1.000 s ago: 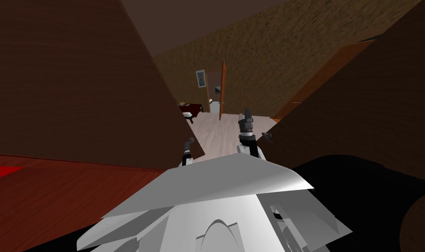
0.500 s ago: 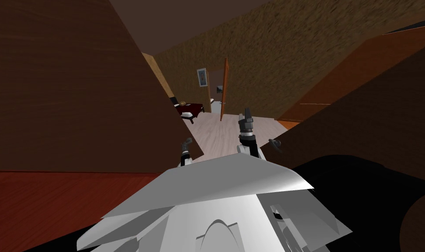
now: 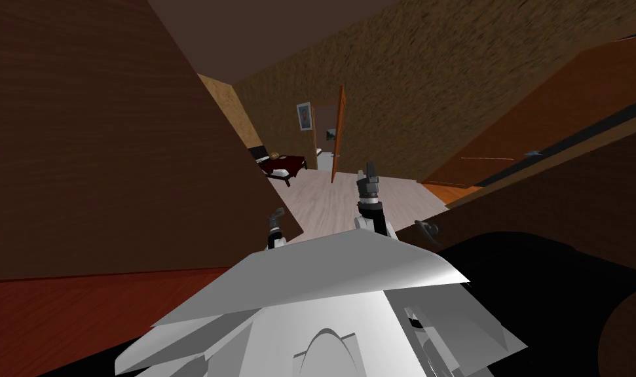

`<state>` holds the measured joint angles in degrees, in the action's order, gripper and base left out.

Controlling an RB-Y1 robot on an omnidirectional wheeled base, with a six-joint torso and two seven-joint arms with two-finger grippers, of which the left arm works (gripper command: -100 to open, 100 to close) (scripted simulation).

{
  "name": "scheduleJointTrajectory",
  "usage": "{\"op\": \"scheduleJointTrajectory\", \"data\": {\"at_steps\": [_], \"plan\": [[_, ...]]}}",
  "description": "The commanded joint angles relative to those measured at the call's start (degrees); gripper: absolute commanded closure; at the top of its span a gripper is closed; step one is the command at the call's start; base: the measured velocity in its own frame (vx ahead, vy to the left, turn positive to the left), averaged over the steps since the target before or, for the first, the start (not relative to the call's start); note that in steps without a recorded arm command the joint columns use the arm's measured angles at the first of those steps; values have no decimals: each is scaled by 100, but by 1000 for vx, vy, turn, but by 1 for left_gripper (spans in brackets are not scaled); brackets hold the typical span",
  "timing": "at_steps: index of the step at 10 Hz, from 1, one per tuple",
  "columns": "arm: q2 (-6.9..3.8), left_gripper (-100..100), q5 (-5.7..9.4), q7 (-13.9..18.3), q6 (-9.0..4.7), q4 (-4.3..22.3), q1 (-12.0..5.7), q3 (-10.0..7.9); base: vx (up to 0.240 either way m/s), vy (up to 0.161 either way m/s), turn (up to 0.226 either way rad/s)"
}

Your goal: Push the door open

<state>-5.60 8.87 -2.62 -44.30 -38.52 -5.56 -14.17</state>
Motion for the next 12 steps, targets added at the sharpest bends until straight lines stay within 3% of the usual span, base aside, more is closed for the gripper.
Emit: {"op": "scheduleJointTrajectory", "data": {"at_steps": [1, 7, 8, 12], "plan": [[-21, 100, 59, -39, -56, 80, -84, -99, 199, -11, 45], [-29, 100, 228, -146, -66, 95, -72, -388, 182, -39, 45], [-42, 100, 223, -143, -29, 55, -6, -389, 78, 1, 33], [-80, 100, 386, -242, -52, 55, 17, -665, 205, -13, 49]]}}
